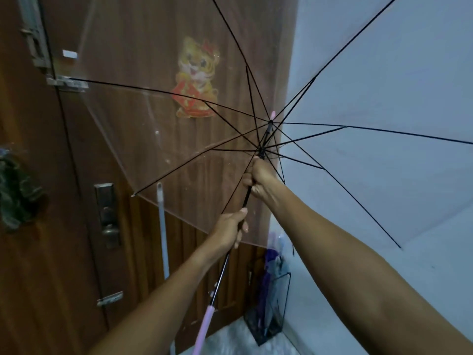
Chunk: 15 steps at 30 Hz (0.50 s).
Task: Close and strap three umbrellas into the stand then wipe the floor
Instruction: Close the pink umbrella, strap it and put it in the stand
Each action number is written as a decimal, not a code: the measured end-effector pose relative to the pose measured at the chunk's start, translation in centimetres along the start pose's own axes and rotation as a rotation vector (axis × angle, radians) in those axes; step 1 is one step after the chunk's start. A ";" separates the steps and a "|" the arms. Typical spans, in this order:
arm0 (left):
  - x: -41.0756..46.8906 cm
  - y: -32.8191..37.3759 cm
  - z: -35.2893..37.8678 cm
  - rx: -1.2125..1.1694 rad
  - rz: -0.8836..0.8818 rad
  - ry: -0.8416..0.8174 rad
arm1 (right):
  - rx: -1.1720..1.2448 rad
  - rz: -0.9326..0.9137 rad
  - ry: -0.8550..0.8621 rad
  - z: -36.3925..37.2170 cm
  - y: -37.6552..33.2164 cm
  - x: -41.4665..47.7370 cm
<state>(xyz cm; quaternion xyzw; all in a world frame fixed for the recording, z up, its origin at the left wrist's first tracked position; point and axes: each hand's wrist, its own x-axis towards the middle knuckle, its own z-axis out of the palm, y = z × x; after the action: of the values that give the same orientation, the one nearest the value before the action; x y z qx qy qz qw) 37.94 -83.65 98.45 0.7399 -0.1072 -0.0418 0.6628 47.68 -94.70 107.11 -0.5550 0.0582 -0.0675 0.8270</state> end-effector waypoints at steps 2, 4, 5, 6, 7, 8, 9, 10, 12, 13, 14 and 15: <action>-0.5 -1.1 -0.1 -0.038 -0.025 -0.097 | 0.000 -0.017 0.003 -0.6 -1.3 1.5; -0.6 -1.6 0.3 -0.067 -0.005 -0.084 | -0.008 -0.014 0.000 -1.2 -2.1 2.8; -0.5 -1.5 0.7 -0.064 0.014 -0.054 | -0.010 -0.013 -0.002 -1.3 -2.4 3.2; -0.1 -1.4 1.1 -0.059 0.027 -0.023 | -0.014 -0.007 0.002 -1.4 -2.5 3.5; 0.3 -1.3 1.5 -0.068 0.026 0.001 | -0.017 0.009 0.004 -1.5 -2.6 3.7; 0.8 -1.3 1.8 -0.088 0.016 0.013 | -0.016 0.031 0.007 -1.6 -2.6 3.6; 1.3 -1.4 2.0 -0.110 0.003 0.015 | 0.004 0.062 0.003 -1.6 -2.3 3.5; 1.9 -1.5 2.3 -0.126 -0.009 0.019 | 0.022 0.090 -0.015 -1.8 -1.9 3.1; 2.9 -1.7 2.7 -0.142 -0.030 0.050 | 0.036 0.134 -0.068 -2.2 -0.4 2.5; 3.3 -1.8 2.9 -0.148 -0.041 0.068 | 0.038 0.156 -0.085 -2.4 0.4 2.2; 3.6 -2.1 3.1 -0.150 -0.045 0.076 | 0.037 0.172 -0.101 -2.6 1.3 2.1; 3.7 -2.2 3.3 -0.149 -0.045 0.071 | 0.035 0.178 -0.110 -2.9 2.0 2.0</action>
<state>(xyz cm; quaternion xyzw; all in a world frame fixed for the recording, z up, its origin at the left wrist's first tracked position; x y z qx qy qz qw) 41.11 -87.42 96.16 0.6916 -0.0633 -0.0384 0.7185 49.28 -96.95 104.11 -0.5360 0.0605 0.0356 0.8413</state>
